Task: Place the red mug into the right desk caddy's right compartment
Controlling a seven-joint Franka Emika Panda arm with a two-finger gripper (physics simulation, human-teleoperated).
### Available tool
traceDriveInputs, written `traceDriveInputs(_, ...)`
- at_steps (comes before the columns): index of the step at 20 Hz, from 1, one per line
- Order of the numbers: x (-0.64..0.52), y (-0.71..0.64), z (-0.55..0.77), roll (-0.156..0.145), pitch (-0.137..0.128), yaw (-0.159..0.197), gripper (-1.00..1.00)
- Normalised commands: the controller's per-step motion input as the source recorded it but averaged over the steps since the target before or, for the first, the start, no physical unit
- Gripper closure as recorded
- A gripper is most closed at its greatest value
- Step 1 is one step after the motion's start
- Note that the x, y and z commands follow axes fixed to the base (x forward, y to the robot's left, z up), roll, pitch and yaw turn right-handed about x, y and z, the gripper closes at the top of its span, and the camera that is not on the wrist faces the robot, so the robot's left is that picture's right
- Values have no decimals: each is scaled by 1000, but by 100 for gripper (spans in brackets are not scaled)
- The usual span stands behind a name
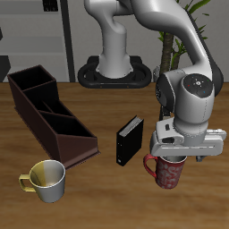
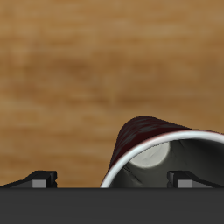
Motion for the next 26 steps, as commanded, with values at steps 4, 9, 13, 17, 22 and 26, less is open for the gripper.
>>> traceDriveInputs(4,84,6,-690,40,104,4,100)
traceDriveInputs(9,7,-50,-268,-12,46,-21,100)
traceDriveInputs(13,39,-82,-149,-7,18,-5,100)
traceDriveInputs(17,1,-44,174,-6,-22,34,100)
traceDriveInputs(22,-46,-26,598,2,-79,37,100)
traceDriveInputs(26,-266,-15,936,-2,-110,20,100)
